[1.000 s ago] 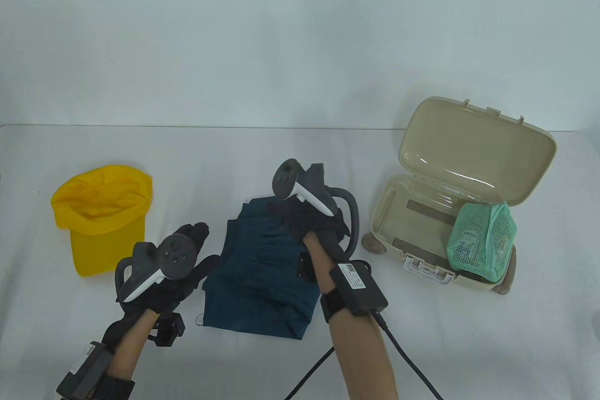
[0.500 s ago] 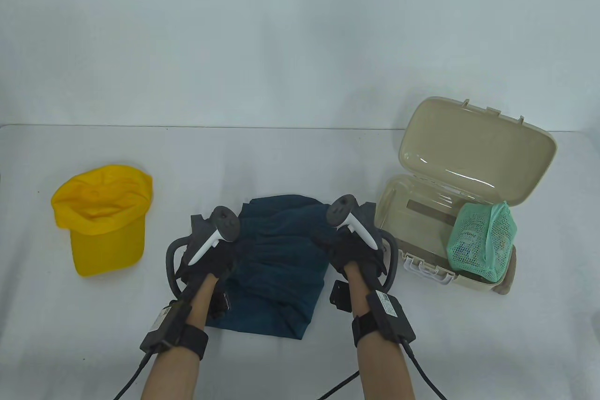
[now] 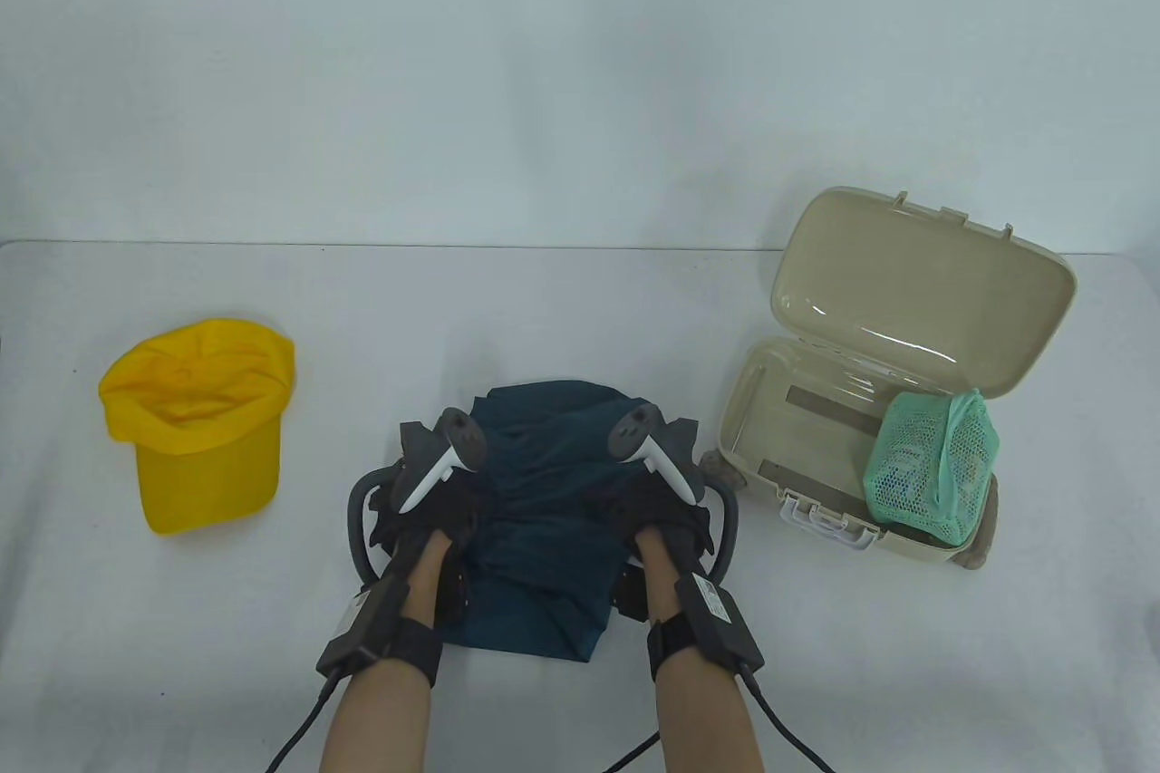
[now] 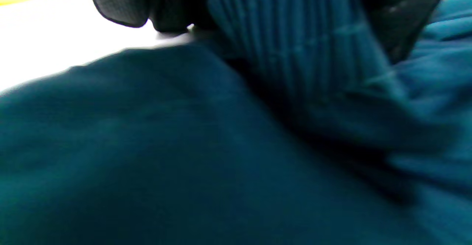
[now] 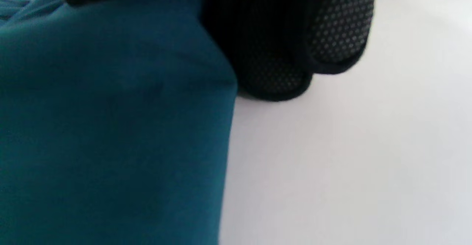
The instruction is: Pack suitcase
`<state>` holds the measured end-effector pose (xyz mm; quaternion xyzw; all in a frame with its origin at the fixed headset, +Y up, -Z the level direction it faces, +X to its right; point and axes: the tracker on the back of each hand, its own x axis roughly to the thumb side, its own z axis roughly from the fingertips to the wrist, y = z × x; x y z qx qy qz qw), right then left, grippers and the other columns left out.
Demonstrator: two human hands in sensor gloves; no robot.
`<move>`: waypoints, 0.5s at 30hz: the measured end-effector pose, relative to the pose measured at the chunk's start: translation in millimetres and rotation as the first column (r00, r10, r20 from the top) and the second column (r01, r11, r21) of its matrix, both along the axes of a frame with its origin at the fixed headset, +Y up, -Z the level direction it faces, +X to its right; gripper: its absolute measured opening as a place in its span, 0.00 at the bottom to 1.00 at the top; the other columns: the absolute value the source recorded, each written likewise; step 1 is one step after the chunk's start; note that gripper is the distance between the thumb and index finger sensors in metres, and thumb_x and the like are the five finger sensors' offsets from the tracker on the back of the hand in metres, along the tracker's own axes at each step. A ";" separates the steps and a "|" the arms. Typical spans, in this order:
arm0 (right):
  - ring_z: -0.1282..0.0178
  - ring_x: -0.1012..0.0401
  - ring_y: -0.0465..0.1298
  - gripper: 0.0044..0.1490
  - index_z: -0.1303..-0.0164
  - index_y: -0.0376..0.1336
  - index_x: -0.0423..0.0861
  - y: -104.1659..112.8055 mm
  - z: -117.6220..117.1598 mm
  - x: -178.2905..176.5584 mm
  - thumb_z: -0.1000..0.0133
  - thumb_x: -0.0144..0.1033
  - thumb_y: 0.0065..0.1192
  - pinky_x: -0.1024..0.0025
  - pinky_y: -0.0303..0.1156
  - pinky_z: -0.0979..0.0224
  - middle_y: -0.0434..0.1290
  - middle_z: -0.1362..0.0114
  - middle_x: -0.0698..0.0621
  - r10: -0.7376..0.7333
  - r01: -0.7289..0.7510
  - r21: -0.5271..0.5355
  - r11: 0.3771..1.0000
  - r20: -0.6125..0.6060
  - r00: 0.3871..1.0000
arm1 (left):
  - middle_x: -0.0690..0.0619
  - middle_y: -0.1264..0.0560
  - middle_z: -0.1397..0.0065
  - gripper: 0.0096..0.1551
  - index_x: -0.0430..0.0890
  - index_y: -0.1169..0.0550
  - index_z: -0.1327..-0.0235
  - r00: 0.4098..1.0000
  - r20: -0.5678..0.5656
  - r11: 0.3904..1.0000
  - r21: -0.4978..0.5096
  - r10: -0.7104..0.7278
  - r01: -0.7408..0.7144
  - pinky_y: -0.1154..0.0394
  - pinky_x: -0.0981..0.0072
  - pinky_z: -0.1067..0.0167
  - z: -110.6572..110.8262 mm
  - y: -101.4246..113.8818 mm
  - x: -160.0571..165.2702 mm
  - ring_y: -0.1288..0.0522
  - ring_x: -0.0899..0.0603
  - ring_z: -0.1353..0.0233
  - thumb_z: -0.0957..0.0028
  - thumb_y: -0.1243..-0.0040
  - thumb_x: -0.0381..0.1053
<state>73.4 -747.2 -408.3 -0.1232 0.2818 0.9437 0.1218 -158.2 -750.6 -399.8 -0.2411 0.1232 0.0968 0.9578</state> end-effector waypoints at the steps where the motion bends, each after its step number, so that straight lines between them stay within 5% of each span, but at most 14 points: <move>1: 0.51 0.59 0.85 0.50 0.27 0.58 0.33 -1.1 0.9 -0.1 0.46 0.59 0.62 0.65 0.82 0.47 0.78 0.44 0.52 -0.014 0.014 0.010 1.000 0.014 1.000 | 0.33 0.39 0.19 0.50 0.38 0.40 0.21 1.000 -0.002 1.000 0.007 0.013 -0.013 0.35 0.33 0.29 1.4 0.8 3.1 0.37 0.24 0.26 0.48 0.34 0.61; 8: 0.54 0.61 0.86 0.32 0.35 0.65 0.43 -12.1 9.0 11.2 0.45 0.47 0.66 0.66 0.83 0.48 0.81 0.47 0.55 -0.284 0.288 -0.008 0.958 0.150 0.947 | 0.48 0.26 0.34 0.48 0.36 0.41 0.21 0.988 -0.052 0.989 -0.001 0.147 -0.147 0.20 0.50 0.38 7.8 6.1 -1.9 0.21 0.39 0.38 0.47 0.30 0.52; 15: 0.52 0.61 0.86 0.28 0.37 0.68 0.45 -11.3 13.0 31.0 0.44 0.45 0.66 0.64 0.82 0.46 0.82 0.46 0.53 -0.489 0.503 -0.026 0.864 0.200 0.849 | 0.46 0.24 0.34 0.44 0.34 0.38 0.22 0.850 -0.170 0.862 -0.013 0.498 -0.507 0.20 0.50 0.40 10.4 10.1 -32.6 0.19 0.38 0.40 0.46 0.32 0.49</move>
